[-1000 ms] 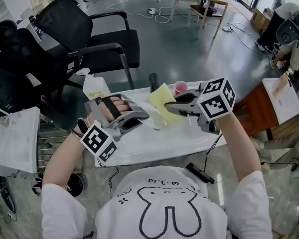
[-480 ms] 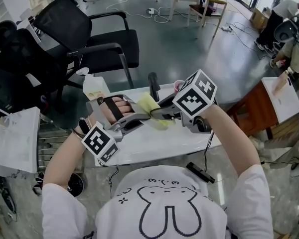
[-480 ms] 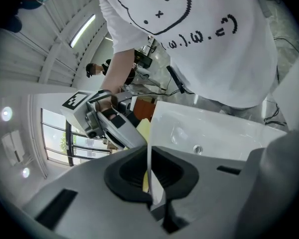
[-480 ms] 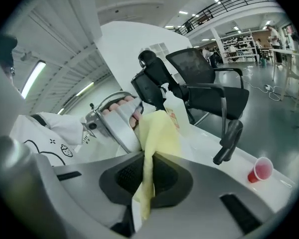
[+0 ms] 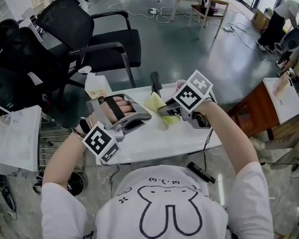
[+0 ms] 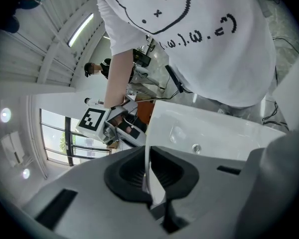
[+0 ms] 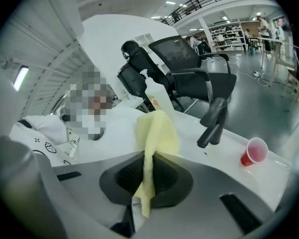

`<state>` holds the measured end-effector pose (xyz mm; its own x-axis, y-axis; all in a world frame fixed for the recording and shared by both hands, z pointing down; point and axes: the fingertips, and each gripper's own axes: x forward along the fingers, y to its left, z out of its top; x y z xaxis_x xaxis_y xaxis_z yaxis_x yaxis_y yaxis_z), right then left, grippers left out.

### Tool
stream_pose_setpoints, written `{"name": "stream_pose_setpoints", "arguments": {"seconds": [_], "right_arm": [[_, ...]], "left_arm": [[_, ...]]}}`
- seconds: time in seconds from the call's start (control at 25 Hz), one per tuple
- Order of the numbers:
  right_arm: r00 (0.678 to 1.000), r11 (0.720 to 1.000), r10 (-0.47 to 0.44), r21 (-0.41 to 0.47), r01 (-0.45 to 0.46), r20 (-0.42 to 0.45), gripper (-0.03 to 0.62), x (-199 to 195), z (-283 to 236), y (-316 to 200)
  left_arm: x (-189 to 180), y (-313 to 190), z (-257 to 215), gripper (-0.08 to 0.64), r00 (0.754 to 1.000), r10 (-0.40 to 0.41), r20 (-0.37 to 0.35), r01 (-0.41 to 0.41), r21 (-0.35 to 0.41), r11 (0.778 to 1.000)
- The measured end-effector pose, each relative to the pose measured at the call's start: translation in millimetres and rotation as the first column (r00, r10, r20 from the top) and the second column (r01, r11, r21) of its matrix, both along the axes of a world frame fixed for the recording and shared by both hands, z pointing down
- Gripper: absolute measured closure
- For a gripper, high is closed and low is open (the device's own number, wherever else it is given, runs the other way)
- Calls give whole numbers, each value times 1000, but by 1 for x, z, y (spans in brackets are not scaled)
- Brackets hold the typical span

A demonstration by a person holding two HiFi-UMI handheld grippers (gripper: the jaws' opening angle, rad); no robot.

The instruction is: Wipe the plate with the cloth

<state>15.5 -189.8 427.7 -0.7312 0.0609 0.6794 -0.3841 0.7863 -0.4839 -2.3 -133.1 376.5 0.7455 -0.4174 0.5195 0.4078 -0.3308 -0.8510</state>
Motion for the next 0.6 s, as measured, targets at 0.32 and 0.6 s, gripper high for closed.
{"name": "stream_pose_setpoints", "arguments": {"seconds": [0.32, 0.6], "right_arm": [[996, 997, 78, -28, -79, -38, 555, 15, 24, -8], [996, 994, 26, 104, -35, 82, 555, 6, -31, -14]], "left_arm": [[0, 5, -4, 535, 1000, 11, -17, -11, 1, 1000], [1, 7, -3, 535, 999, 26, -31, -26, 4, 1000]]}}
